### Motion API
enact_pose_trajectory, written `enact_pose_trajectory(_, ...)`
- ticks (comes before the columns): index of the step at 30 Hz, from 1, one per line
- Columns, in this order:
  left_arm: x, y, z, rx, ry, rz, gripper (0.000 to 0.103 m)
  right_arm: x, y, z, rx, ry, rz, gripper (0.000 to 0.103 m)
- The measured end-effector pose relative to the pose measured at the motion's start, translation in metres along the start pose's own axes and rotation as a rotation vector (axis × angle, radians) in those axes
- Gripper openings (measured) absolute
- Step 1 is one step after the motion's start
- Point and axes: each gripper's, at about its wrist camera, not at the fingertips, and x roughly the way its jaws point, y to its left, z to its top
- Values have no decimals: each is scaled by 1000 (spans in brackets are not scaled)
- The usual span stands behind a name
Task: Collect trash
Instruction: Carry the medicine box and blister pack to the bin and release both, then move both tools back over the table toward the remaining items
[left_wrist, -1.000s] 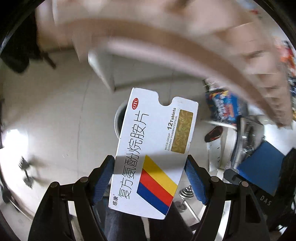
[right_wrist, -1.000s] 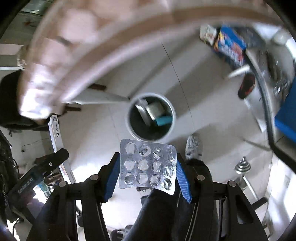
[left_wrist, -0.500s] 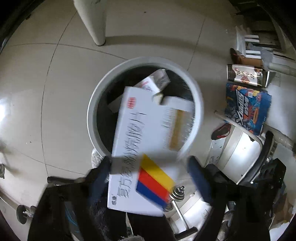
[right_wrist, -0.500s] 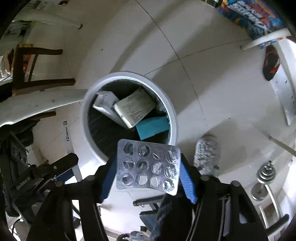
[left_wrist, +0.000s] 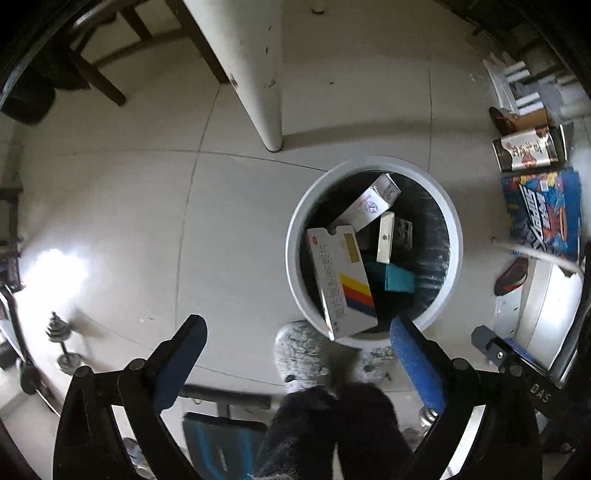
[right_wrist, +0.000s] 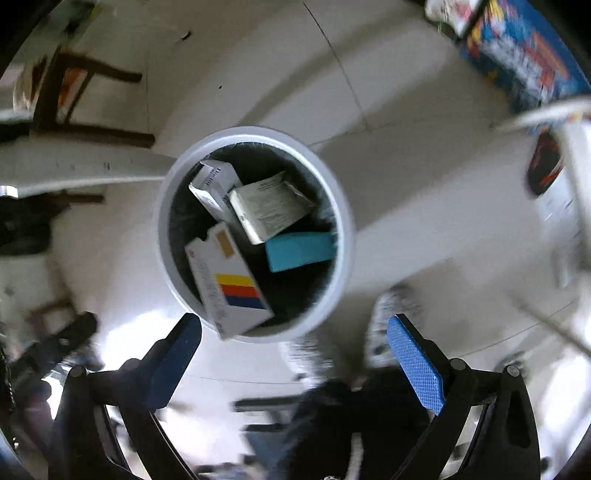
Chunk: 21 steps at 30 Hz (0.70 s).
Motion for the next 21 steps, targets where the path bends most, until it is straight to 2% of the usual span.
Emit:
enact_pose_trajectory(4,-25,-7,-13,43,-24,31,101,-32,9,-12,-66,-43,-104,102)
enact_pose_trajectory(8,-54,-15,-24,59,-45,33,101,-64,16,-21,-105,-61,-137,102)
enact_pose_trajectory(15,-117,-21,-44,69,-69,17,101,-140,31,-44,-150,-102,-140,102)
enact_pose_trajectory(21,-189,-23,-64,81,-114,18,101,-218,49,-70,-188,-131,-127,102)
